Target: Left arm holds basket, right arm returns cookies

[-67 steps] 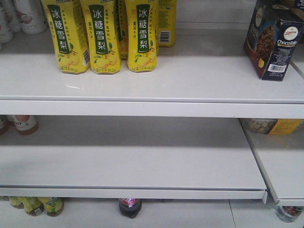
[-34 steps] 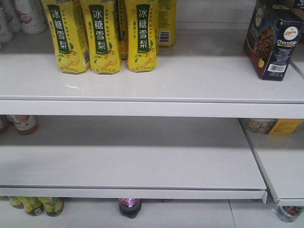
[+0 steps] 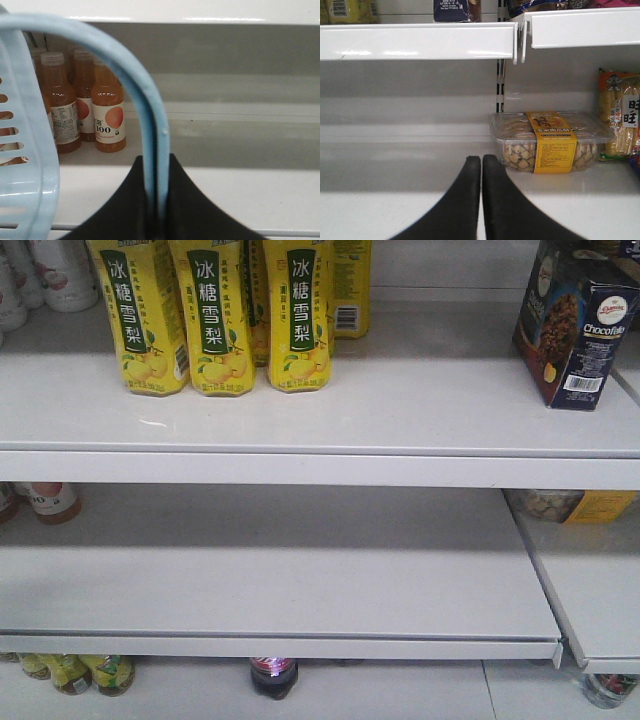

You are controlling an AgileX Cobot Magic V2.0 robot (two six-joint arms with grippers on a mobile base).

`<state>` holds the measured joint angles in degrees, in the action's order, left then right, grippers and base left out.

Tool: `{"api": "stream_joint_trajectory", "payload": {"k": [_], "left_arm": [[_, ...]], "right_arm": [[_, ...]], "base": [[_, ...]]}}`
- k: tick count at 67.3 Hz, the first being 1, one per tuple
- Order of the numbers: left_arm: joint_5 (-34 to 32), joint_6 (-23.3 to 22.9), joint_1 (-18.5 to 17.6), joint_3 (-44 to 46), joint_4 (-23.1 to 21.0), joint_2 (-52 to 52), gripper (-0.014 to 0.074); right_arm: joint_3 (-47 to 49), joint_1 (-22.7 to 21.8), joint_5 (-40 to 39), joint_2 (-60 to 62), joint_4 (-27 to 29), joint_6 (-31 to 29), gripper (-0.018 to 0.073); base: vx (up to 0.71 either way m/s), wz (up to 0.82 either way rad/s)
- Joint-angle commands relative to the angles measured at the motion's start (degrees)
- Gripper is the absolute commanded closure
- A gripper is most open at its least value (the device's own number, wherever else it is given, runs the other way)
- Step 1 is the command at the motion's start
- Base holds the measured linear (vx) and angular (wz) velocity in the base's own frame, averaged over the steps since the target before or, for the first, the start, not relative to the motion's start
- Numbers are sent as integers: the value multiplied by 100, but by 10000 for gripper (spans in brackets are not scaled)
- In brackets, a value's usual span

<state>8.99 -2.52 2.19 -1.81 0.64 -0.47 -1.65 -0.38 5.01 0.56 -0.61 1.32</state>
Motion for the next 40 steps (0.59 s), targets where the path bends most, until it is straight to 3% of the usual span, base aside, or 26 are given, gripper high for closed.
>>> {"api": "stream_joint_trajectory", "payload": {"k": [1, 40], "left_arm": [[-569, 50, -7, 145, 90, -97, 603], [-569, 50, -7, 145, 90, -97, 603]], "right_arm": [[-20, -39, -398, 66, -220, 220, 568], [-15, -39, -390, 66, -199, 197, 568]], "base": [[0, 0], [0, 0]]}}
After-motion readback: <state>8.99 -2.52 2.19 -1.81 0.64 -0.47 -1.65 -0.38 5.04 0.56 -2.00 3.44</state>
